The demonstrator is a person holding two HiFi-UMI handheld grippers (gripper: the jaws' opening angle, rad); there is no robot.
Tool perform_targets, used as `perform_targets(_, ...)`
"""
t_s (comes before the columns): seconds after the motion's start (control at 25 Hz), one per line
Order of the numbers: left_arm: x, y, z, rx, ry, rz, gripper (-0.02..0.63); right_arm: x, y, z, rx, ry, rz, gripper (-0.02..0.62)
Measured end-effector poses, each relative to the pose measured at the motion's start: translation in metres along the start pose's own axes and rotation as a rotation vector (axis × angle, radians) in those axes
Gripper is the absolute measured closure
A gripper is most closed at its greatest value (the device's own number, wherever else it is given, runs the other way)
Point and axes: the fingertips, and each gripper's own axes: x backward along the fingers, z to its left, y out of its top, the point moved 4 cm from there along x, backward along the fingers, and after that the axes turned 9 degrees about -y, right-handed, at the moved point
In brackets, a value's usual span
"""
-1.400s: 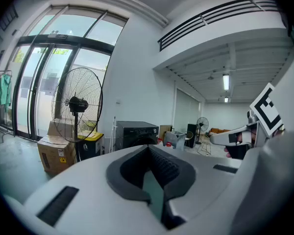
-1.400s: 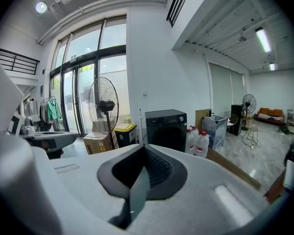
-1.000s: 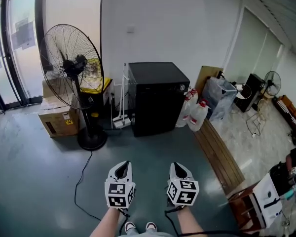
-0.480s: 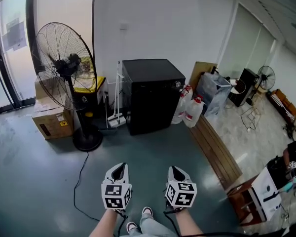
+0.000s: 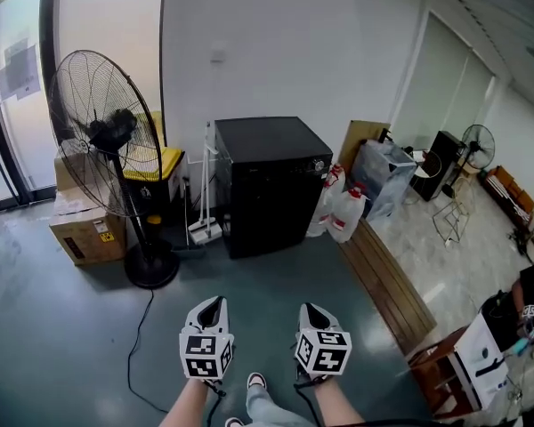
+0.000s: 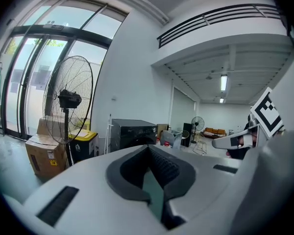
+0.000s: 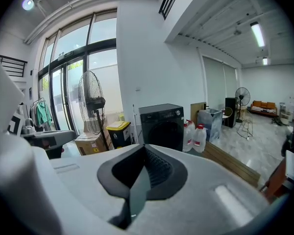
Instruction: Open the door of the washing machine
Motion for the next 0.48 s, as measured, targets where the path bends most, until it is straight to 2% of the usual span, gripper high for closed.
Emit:
perform_targets(0.24, -0.056, 0.02, 0.016, -0.02, -0.012, -0.009, 0.603, -0.059, 0.03, -0.014, -0.007, 0.005, 0.001, 0.591)
perform_targets(0.48, -0.115, 0.038, 0.036, -0.021, 0.025, -0.002, 0.603, -0.118, 0.062, -0.027, 0.014, 0.028, 0.011, 0.591)
